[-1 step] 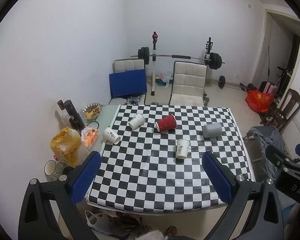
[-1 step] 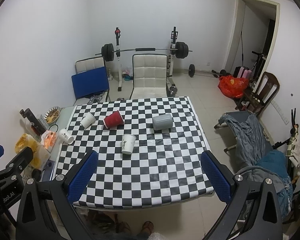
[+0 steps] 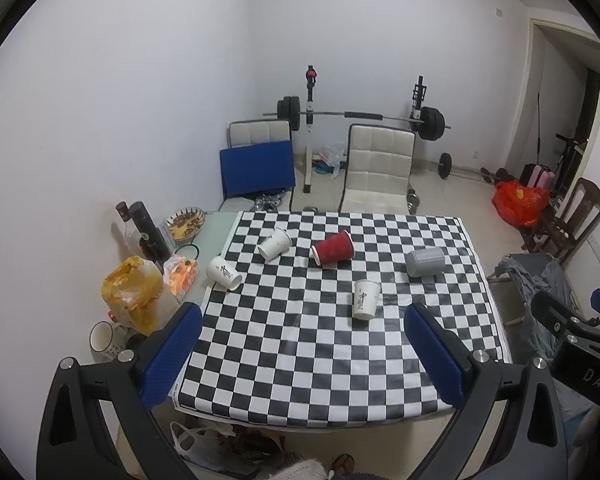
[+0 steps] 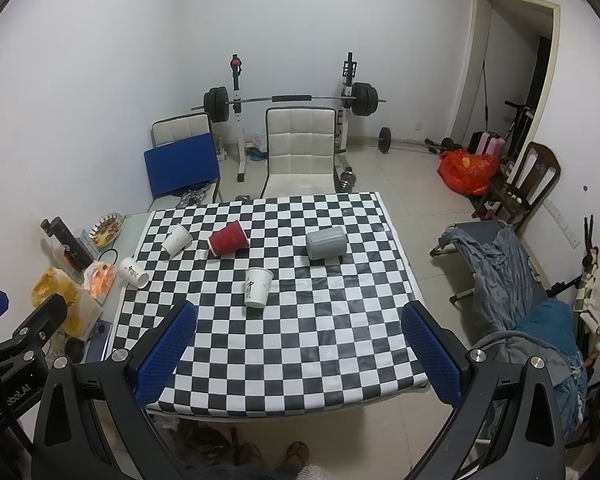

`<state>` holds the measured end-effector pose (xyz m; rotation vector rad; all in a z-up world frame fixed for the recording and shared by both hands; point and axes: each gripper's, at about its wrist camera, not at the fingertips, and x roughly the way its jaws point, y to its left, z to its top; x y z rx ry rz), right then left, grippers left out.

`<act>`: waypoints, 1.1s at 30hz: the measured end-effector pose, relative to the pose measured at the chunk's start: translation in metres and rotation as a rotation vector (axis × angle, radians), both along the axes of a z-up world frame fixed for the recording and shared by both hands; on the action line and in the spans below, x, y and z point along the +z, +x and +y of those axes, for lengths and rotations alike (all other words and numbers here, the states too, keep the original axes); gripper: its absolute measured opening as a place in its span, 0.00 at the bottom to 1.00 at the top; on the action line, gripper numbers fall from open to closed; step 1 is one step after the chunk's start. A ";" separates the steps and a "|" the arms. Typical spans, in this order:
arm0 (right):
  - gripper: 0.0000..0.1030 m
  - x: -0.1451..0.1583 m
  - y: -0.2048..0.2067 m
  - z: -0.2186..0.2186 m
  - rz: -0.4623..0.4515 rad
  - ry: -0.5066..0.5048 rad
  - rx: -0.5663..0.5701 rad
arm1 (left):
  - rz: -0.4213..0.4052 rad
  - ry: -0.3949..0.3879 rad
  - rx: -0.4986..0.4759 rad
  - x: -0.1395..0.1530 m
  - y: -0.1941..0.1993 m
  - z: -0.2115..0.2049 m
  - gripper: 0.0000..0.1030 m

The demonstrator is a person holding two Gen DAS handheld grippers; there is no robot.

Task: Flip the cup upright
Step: 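Reach the left tool to the lying white calligraphy cup and grasp it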

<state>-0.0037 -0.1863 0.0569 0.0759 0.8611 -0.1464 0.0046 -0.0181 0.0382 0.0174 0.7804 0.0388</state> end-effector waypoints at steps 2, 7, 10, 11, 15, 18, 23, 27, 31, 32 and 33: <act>1.00 -0.003 0.002 -0.007 0.001 0.001 -0.005 | -0.012 0.015 0.018 -0.004 0.004 -0.004 1.00; 1.00 -0.040 0.008 -0.035 0.038 -0.005 -0.021 | 0.010 0.030 0.080 -0.033 0.020 -0.017 1.00; 1.00 -0.078 0.026 -0.050 0.084 0.000 -0.022 | 0.047 0.073 0.106 -0.064 0.026 -0.029 1.00; 1.00 -0.091 0.032 -0.055 0.103 -0.003 -0.026 | 0.069 0.083 0.108 -0.072 0.032 -0.032 1.00; 1.00 -0.147 0.055 -0.070 0.184 -0.019 -0.037 | 0.166 0.105 0.111 -0.114 0.053 -0.044 1.00; 1.00 -0.192 0.074 -0.081 0.250 -0.024 -0.033 | 0.230 0.118 0.111 -0.148 0.064 -0.053 1.00; 1.00 -0.259 0.101 -0.097 0.343 -0.011 -0.027 | 0.323 0.146 0.091 -0.196 0.092 -0.069 1.00; 1.00 -0.298 0.121 -0.105 0.400 -0.009 -0.043 | 0.392 0.159 0.066 -0.231 0.123 -0.083 1.00; 1.00 -0.330 0.150 -0.110 0.445 -0.021 -0.053 | 0.453 0.173 0.034 -0.262 0.158 -0.093 1.00; 1.00 -0.336 0.155 -0.111 0.459 -0.023 -0.057 | 0.468 0.175 0.026 -0.269 0.167 -0.095 1.00; 1.00 -0.343 0.163 -0.112 0.473 -0.019 -0.059 | 0.480 0.177 0.018 -0.276 0.175 -0.097 1.00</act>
